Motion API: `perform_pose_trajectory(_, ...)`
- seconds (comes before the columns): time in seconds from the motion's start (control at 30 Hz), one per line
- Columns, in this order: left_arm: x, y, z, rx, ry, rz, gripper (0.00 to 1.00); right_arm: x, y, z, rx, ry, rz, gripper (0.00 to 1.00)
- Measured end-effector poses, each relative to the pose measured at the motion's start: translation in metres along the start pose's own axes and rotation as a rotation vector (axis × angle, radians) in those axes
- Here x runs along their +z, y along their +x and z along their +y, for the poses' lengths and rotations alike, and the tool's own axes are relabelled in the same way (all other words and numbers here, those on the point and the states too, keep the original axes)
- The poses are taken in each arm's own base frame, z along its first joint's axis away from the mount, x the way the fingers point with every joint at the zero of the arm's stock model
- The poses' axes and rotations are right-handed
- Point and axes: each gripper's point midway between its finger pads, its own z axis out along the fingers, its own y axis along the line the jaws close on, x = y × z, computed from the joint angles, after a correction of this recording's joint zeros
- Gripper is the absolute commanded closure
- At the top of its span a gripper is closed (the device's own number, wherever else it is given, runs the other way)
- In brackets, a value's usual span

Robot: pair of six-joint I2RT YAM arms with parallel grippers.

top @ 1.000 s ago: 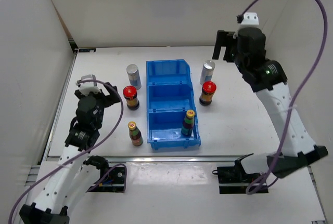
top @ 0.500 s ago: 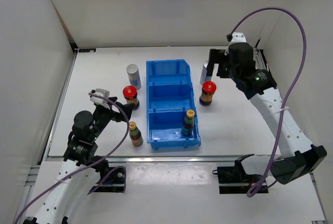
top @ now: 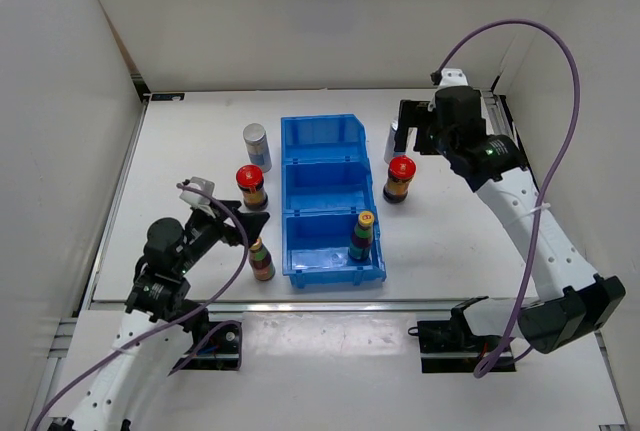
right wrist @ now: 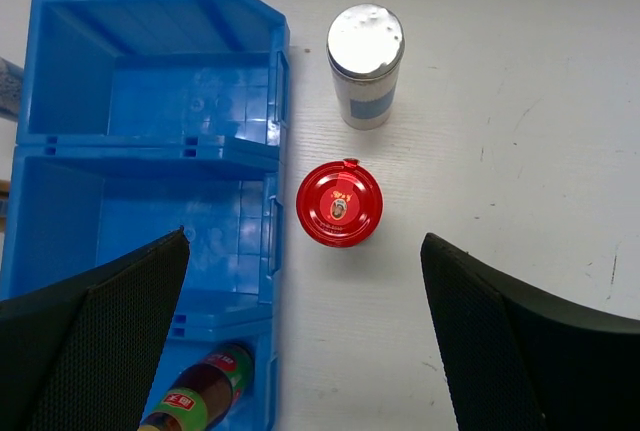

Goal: Organize the condiment bottles

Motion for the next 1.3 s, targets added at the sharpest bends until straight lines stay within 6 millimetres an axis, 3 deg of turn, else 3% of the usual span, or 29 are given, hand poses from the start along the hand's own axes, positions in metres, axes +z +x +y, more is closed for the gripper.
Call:
perform_pose_trajectory(0.2, 0.013, 0.027, 0.005, -0.070, -0.001, 0.122, 0.12, 0.008, 0.005, 0.001, -0.005, 0.003, 0.022, 0.00)
perform_pose_trajectory(0.4, 0.012, 0.042, -0.007, -0.092, 0.037, 0.183, 0.11, 0.013, 0.008, -0.001, -0.005, 0.012, 0.036, 0.00)
perform_pose_trajectory(0.63, 0.003, 0.041, -0.019, -0.107, 0.072, 0.171, 0.08, 0.017, 0.010, -0.005, -0.003, 0.024, 0.049, 0.00)
perform_pose_trajectory(1.0, 0.006, 0.079, -0.007, -0.182, 0.000, 0.375, 0.04, 0.021, 0.021, -0.023, 0.001, 0.071, 0.099, 0.00)
perform_pose_trajectory(1.3, 0.003, 0.076, -0.005, -0.180, -0.026, 0.360, 0.29, 0.024, 0.017, -0.037, -0.002, 0.105, 0.123, 0.00)
